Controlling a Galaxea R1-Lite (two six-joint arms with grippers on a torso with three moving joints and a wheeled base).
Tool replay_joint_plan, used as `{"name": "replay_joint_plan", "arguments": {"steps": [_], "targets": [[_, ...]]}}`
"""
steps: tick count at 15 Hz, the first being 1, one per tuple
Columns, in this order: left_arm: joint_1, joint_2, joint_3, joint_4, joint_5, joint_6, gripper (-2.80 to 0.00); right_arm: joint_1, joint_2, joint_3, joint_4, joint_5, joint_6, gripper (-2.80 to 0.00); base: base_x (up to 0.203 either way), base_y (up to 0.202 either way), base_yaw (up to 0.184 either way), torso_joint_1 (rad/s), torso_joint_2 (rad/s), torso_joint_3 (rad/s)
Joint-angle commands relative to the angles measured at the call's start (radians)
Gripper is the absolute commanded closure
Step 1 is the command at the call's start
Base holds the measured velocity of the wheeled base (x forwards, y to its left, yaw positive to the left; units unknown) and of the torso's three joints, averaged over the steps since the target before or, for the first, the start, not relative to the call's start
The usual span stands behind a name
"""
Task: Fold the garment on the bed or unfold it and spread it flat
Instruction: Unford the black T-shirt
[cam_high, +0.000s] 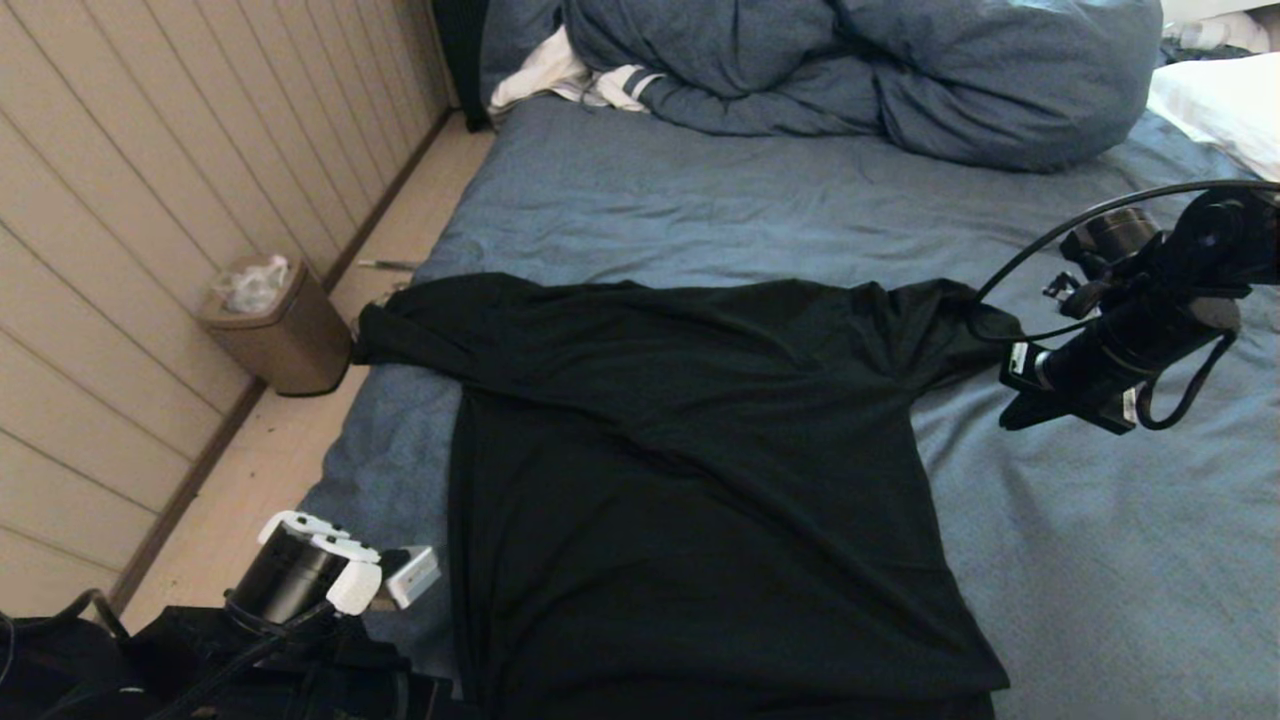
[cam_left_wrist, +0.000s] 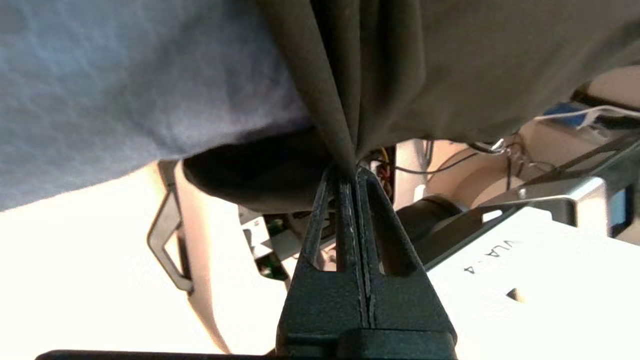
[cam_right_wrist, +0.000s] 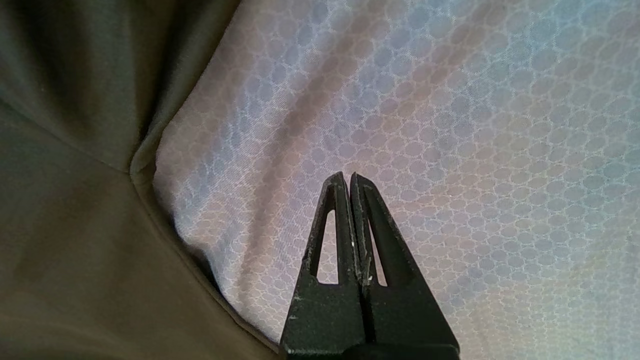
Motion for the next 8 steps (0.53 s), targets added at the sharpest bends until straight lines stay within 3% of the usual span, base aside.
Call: {"name": "replay_joint_plan", "arguments": {"steps": [1,5,8], "targets": [[-0.014,-0.033,0.029,0.000,0.000,-0.001,0.00,-0.002,-0.003,0.001,0.005,0.002,0.000,0.00,0.000,0.000,0.000,0.000,0.00,0.000],[-0.096,-0.114,0.062,0.052,0.000,-0.008,0.00,-0.003,-0.008,-0.005,0.003,0.030,-0.009,0.00,0.000,0.000,0.000,0.000,0.00,0.000],[-0.213,-0.190,0.027,0.170,-0.001,-0.070,0.00,-0.005,0.000,-0.003,0.002,0.034,-0.009,0.00,0.000,0.000,0.000,0.000,0.00,0.000]]}}
